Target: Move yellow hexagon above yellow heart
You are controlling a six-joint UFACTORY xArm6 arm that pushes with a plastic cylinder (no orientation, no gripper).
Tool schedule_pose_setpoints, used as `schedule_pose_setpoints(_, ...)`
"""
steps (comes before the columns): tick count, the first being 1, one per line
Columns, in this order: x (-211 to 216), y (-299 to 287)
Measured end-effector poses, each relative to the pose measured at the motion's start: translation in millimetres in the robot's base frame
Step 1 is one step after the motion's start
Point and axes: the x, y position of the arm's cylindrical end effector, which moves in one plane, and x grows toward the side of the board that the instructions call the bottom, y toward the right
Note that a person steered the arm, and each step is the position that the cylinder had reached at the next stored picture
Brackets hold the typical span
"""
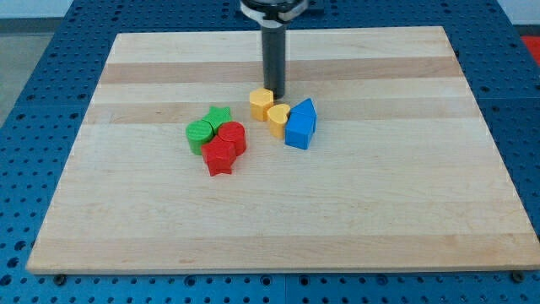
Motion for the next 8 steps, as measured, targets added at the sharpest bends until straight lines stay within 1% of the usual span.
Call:
schedule_pose_setpoints(2,4.1,-70.4)
schedule_pose_setpoints(3,9.2,-88.2)
schedule_pose_setpoints(4,29.7,-87.1)
schedule_pose_setpoints(5,34.0,-81.9)
schedule_pose_setpoints(8,34.0,-26.3)
